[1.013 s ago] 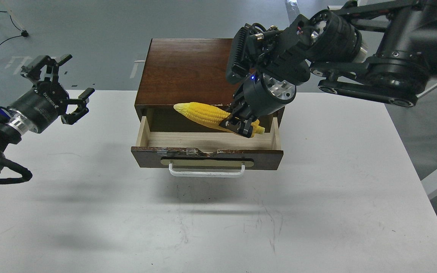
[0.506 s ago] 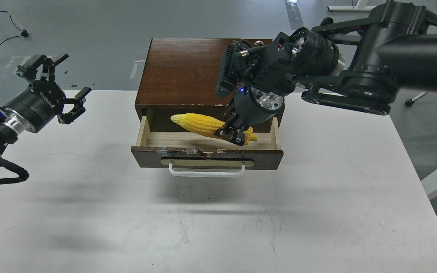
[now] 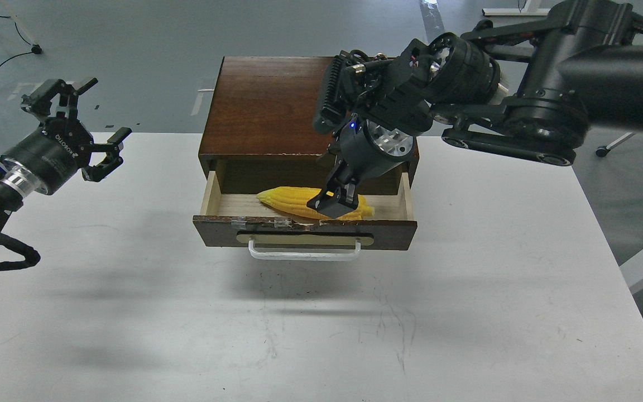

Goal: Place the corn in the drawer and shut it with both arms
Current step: 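Open the right gripper to release the corn and withdraw upward, then move the left gripper down to the front of the drawer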

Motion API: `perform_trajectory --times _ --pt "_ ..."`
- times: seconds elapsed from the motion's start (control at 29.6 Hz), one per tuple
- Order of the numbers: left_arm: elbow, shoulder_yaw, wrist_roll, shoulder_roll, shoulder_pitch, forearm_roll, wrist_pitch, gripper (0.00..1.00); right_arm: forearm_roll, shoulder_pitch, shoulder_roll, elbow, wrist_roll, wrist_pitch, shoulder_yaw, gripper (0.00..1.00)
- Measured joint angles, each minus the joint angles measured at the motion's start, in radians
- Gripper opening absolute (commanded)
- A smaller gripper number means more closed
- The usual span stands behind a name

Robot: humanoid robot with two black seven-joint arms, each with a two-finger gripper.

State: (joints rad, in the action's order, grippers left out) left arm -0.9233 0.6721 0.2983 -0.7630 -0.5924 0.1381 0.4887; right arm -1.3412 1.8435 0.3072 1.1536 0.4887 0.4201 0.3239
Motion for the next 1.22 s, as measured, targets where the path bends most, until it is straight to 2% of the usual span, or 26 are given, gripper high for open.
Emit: perform_trajectory --times 0.24,0.34,0.47,0.64,0.84,0.98,1.22 --pt "0.000 -0.004 0.055 -0.010 -0.002 0.007 0.000 0.98 0.406 -0.056 0.261 -0.002 0.000 0.000 -0.064 1.00" --pt "0.000 -0.005 0.064 -0.010 -0.003 0.029 0.000 0.98 0.605 -0.161 0.375 -0.005 0.000 -0.004 -0.104 1.00" --pt "0.000 -0.005 0.101 -0.004 -0.003 0.069 0.000 0.98 0.892 -0.431 0.478 -0.019 0.000 -0.006 -0.242 1.00" --pt "0.000 -0.005 0.114 -0.003 -0.011 0.099 0.000 0.98 0.995 -0.754 0.496 -0.093 0.000 -0.006 -0.459 1.00" --pt "-0.049 -0.003 0.121 -0.024 -0.053 0.138 0.000 0.98 1.017 -1.001 0.477 -0.171 0.000 -0.006 -0.634 1.00" --pt "-0.143 0.000 0.144 -0.047 -0.124 0.270 0.000 0.98 1.075 -1.072 0.458 -0.180 0.000 -0.005 -0.668 1.00" --pt "-0.417 0.007 0.187 -0.018 -0.240 0.686 0.000 0.97 1.173 -1.123 0.400 -0.228 0.000 -0.005 -0.667 1.00"
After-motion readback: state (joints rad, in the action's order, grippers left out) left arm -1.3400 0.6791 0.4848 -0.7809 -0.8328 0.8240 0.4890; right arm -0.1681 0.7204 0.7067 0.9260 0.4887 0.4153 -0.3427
